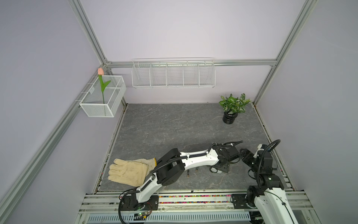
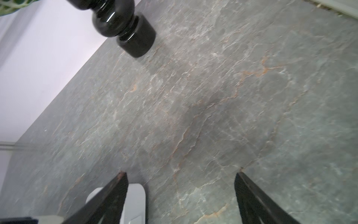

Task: Insert the battery into the alarm
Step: Adjust the alarm at the center of the board.

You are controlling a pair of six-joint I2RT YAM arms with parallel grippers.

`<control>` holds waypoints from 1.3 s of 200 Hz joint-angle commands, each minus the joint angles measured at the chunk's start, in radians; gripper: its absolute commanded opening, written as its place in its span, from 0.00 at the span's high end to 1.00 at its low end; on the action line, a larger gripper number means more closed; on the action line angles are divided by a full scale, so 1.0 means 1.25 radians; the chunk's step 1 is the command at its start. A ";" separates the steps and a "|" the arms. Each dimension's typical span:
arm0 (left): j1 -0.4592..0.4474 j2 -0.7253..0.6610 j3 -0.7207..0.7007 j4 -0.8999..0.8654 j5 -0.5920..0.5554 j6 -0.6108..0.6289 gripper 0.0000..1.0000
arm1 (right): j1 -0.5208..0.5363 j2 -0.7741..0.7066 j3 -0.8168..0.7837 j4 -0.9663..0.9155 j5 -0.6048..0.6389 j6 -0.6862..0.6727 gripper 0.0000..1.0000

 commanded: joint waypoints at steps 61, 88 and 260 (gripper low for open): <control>0.144 -0.426 -0.460 0.508 0.148 0.018 0.24 | 0.006 0.003 0.184 -0.030 -0.394 0.086 0.11; 0.148 -0.543 -0.543 0.583 0.135 0.113 0.23 | 0.061 0.022 0.234 0.030 -0.417 0.150 0.11; 0.151 -0.735 -0.671 0.726 0.110 0.130 0.23 | 0.587 0.344 0.540 -0.054 0.012 0.064 0.06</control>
